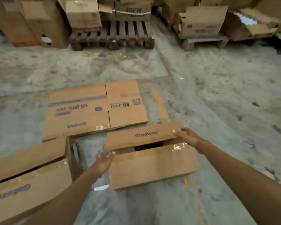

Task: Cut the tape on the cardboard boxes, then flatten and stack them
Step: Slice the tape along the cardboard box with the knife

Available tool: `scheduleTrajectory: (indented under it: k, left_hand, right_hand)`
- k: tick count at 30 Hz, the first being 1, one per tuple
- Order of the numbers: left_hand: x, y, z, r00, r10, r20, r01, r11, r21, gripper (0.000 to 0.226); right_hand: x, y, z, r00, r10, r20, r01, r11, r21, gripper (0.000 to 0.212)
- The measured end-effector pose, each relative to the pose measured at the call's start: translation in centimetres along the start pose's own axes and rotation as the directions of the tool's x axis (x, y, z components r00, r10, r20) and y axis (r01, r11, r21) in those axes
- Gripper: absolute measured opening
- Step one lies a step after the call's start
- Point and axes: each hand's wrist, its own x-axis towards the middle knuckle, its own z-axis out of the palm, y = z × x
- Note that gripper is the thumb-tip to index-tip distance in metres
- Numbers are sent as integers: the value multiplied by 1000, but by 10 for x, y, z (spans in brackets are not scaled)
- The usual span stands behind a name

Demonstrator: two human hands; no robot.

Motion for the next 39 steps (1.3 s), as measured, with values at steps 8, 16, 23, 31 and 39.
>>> scheduleTrajectory:
  k: [8,16,23,31,39]
  left_hand:
    - [190,-58,66,888,68,-454,-163,971,-174,78]
    - [183,-65,94,655,191,-732,-223,973,55,65]
    - [141,5,91,627,193,-754,-739,455,-497,66]
    - [164,-51,127,909,364,-202,-286,194,-938,59]
    - [151,-101,107,945,327,17,-242,733,-636,110]
  right_hand:
    - [167,124,71,878,-130,-460,100,991,-91,122]
    - [164,163,73,747,-233,-623,321,946,32,83]
    - [123,209,41,492,-306,-815,759,609,230,72]
    - [152,295,91,570,-41,-821,628,666,402,45]
    - [150,322,144,710,-59,-701,527,705,474,53]
